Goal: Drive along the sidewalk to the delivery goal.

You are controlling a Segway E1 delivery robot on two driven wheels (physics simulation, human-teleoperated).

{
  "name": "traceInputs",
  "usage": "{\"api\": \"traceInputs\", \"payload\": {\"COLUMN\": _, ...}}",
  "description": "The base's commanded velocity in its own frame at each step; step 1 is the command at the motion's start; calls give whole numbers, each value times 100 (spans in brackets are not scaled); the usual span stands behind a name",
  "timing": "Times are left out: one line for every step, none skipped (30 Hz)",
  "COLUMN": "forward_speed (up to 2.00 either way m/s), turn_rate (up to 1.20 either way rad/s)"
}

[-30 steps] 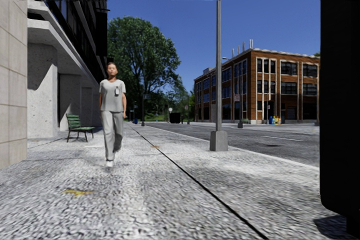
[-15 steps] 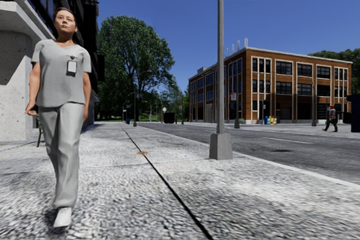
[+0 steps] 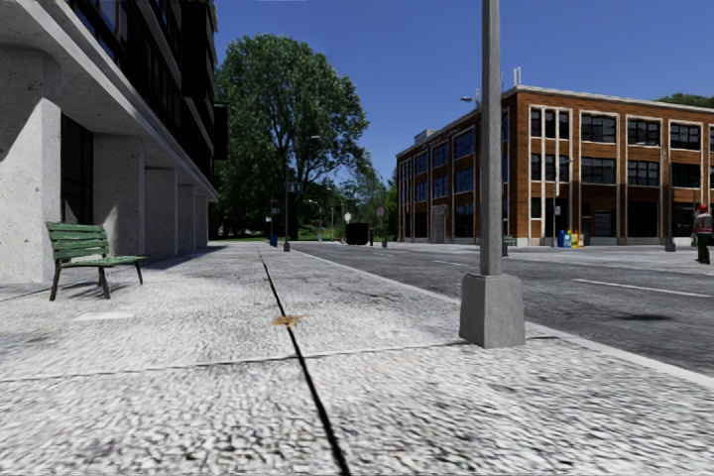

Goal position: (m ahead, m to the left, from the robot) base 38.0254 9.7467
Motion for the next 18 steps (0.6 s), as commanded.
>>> {"api": "traceInputs", "payload": {"forward_speed": 200, "turn_rate": 58}}
{"api": "traceInputs", "payload": {"forward_speed": 200, "turn_rate": 58}}
{"api": "traceInputs", "payload": {"forward_speed": 200, "turn_rate": 58}}
{"api": "traceInputs", "payload": {"forward_speed": 200, "turn_rate": 58}}
{"api": "traceInputs", "payload": {"forward_speed": 200, "turn_rate": 58}}
{"api": "traceInputs", "payload": {"forward_speed": 200, "turn_rate": 58}}
{"api": "traceInputs", "payload": {"forward_speed": 200, "turn_rate": 58}}
{"api": "traceInputs", "payload": {"forward_speed": 200, "turn_rate": 58}}
{"api": "traceInputs", "payload": {"forward_speed": 200, "turn_rate": 58}}
{"api": "traceInputs", "payload": {"forward_speed": 200, "turn_rate": 58}}
{"api": "traceInputs", "payload": {"forward_speed": 200, "turn_rate": 58}}
{"api": "traceInputs", "payload": {"forward_speed": 200, "turn_rate": 58}}
{"api": "traceInputs", "payload": {"forward_speed": 200, "turn_rate": 58}}
{"api": "traceInputs", "payload": {"forward_speed": 200, "turn_rate": 59}}
{"api": "traceInputs", "payload": {"forward_speed": 200, "turn_rate": 59}}
{"api": "traceInputs", "payload": {"forward_speed": 200, "turn_rate": 59}}
{"api": "traceInputs", "payload": {"forward_speed": 200, "turn_rate": 59}}
{"api": "traceInputs", "payload": {"forward_speed": 200, "turn_rate": 43}}
